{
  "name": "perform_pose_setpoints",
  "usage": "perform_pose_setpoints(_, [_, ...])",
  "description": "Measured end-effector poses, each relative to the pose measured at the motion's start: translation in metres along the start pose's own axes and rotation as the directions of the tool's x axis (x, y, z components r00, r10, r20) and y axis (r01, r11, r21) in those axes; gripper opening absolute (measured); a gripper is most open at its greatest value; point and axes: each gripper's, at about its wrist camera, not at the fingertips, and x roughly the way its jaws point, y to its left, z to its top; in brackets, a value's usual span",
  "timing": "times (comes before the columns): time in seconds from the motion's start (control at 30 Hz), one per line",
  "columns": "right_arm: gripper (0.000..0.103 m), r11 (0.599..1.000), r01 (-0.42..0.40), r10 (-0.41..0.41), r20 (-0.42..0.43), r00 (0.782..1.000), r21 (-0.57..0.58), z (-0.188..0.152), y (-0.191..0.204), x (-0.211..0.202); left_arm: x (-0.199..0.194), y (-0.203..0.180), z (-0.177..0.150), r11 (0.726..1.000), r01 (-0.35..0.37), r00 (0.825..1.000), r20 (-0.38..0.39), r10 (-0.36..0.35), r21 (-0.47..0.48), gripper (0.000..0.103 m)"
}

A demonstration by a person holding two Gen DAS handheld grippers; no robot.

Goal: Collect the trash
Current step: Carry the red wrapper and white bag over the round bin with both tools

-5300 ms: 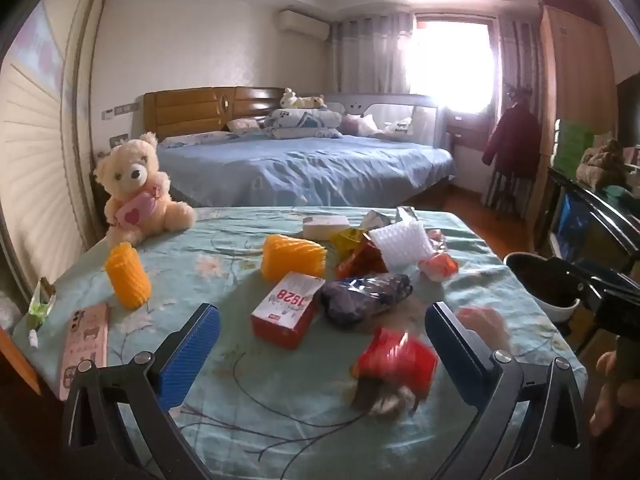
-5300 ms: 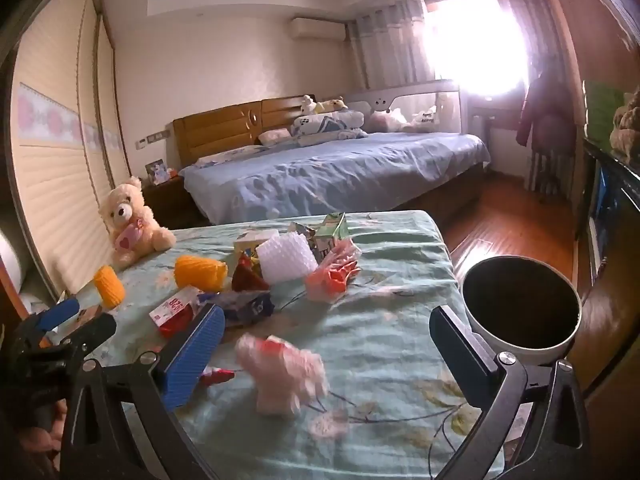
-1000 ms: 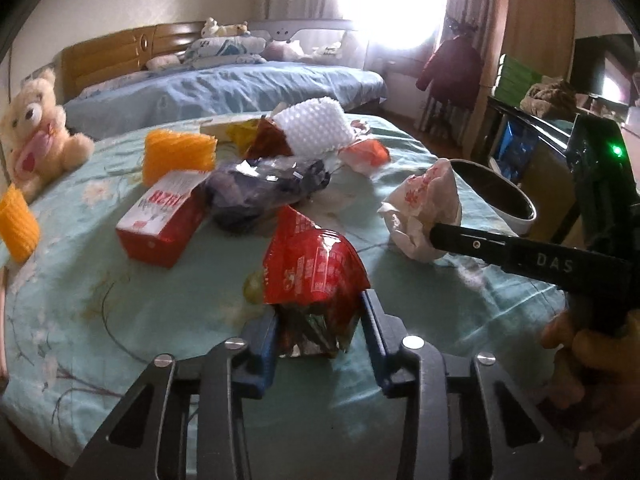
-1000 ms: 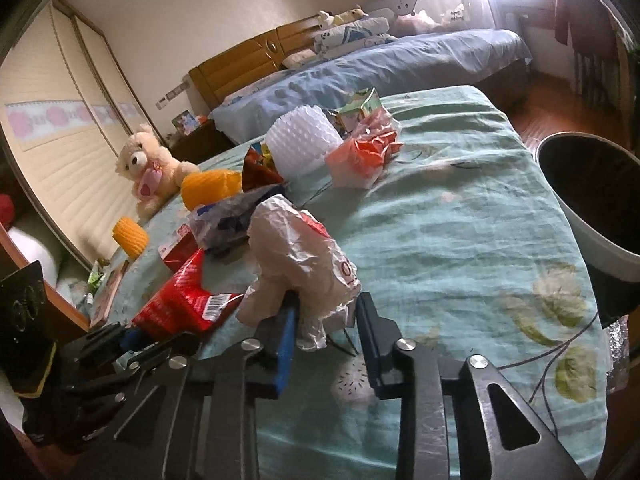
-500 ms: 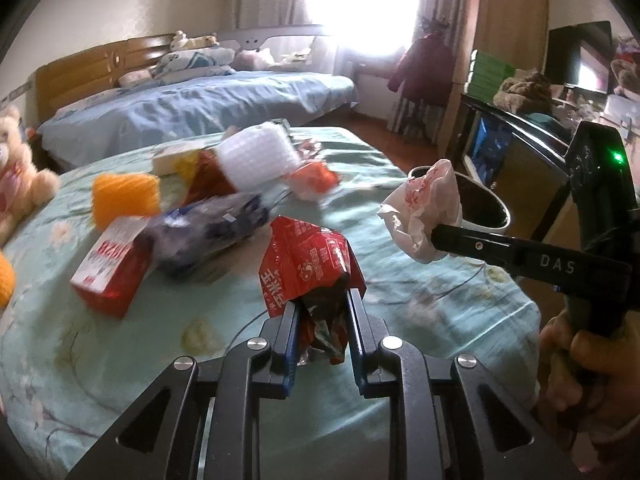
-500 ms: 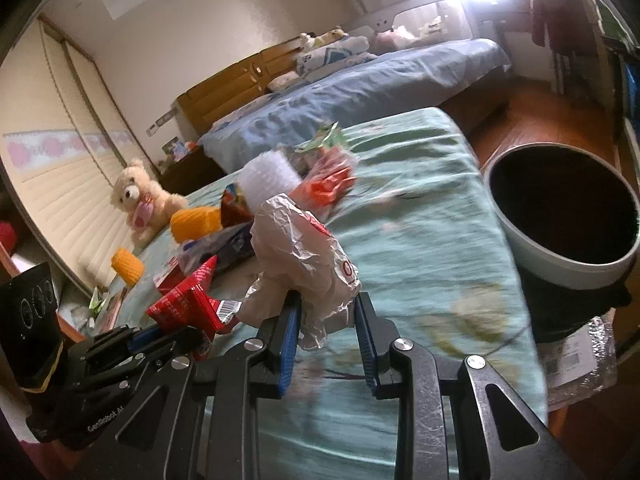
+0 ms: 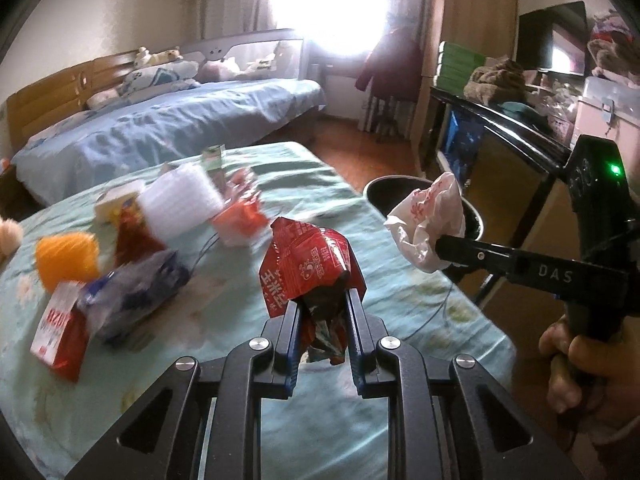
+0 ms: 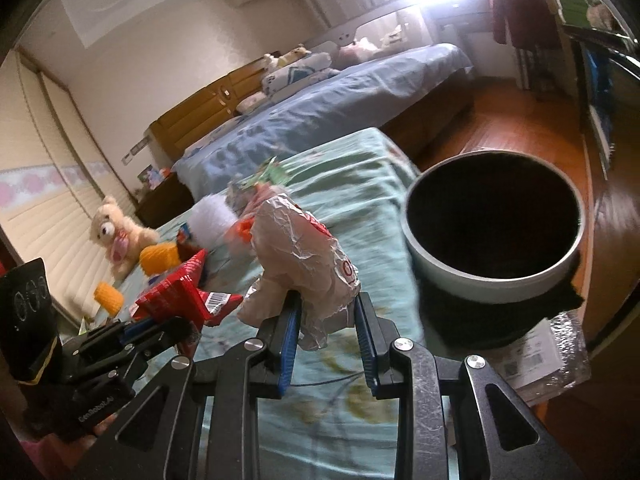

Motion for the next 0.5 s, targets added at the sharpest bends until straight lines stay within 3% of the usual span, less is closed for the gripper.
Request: perform_pose_setpoints(0.5, [0.028, 0.989, 0.127, -0.13, 0.03, 0.991, 0.074, 0.026, -0.063, -0.014, 0.055, -0.027, 0.039, 0.996, 0.063, 0.998, -0.017, -0.062, 0.057, 0.019])
